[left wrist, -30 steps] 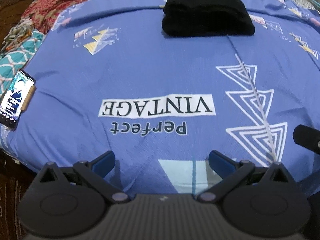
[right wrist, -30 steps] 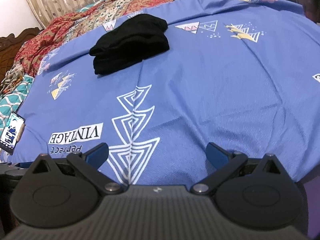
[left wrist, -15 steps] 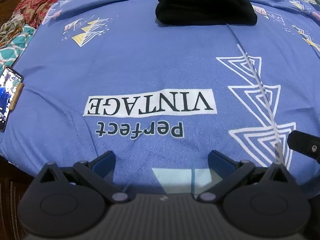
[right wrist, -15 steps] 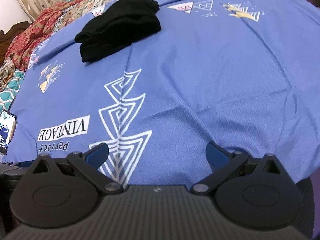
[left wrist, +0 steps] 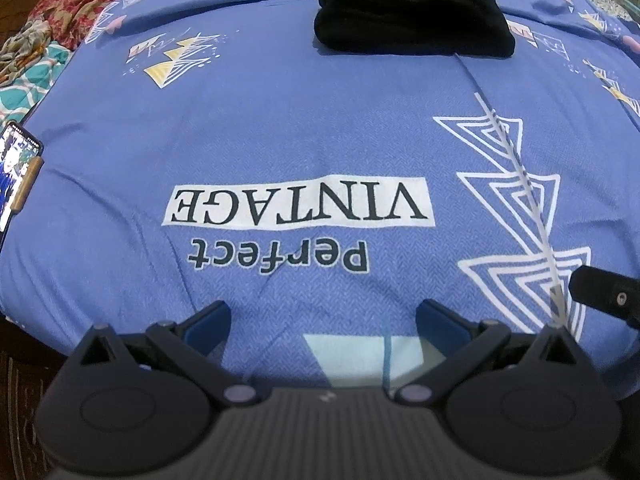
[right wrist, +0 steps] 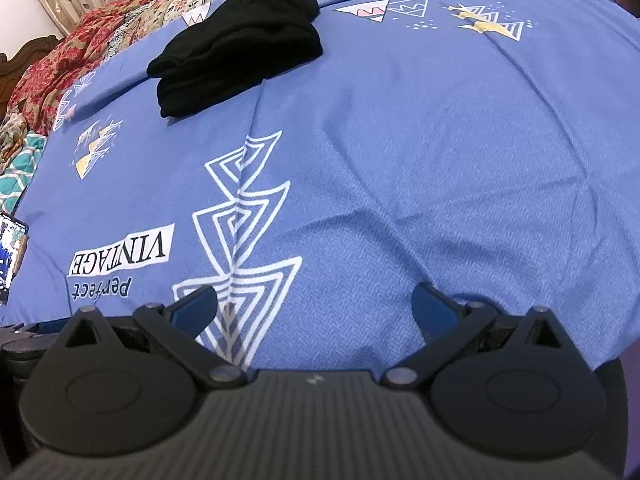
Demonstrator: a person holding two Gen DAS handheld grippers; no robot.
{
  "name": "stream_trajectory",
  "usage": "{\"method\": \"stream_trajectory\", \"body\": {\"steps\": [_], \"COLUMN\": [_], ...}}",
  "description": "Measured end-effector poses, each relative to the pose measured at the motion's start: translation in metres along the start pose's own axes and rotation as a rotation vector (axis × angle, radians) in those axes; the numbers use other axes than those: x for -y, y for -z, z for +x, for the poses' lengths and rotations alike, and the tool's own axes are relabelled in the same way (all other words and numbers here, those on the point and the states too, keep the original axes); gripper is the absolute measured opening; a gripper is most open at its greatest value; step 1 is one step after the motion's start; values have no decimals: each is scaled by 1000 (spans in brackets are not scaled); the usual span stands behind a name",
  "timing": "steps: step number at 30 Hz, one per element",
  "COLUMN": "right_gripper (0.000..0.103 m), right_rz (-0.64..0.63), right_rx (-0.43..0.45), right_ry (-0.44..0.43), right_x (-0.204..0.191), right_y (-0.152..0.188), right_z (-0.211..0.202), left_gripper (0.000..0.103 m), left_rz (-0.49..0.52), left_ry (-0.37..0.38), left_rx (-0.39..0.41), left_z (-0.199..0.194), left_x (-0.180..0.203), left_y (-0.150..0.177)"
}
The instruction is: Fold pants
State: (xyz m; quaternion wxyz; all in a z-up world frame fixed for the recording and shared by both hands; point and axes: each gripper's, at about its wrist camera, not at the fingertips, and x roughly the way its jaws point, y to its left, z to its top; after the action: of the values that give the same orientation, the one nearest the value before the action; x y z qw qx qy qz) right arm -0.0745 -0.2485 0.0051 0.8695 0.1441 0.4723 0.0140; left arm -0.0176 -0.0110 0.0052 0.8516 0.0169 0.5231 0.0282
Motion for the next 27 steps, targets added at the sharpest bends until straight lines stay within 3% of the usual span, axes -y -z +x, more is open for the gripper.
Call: {"method": "stream_trajectory", "body": {"steps": [9, 24, 27], "right_gripper": [103, 103, 103], "right_rz": [-3, 7, -6], "right_rx": [19, 33, 35], "right_ry": [-19, -42, -37], "right_x": [3, 6, 5], "right_y": [3, 6, 6], "right_z": [-2, -5, -7], "left_gripper": [103, 103, 103], "left_rz": [-7, -4, 19], "left_ry": [2, 16, 15], "left_rx": [38, 30, 63], "left_z": [-1, -5, -13], "left_x": [-1, -5, -4], "left_y": [6, 6, 4]}}
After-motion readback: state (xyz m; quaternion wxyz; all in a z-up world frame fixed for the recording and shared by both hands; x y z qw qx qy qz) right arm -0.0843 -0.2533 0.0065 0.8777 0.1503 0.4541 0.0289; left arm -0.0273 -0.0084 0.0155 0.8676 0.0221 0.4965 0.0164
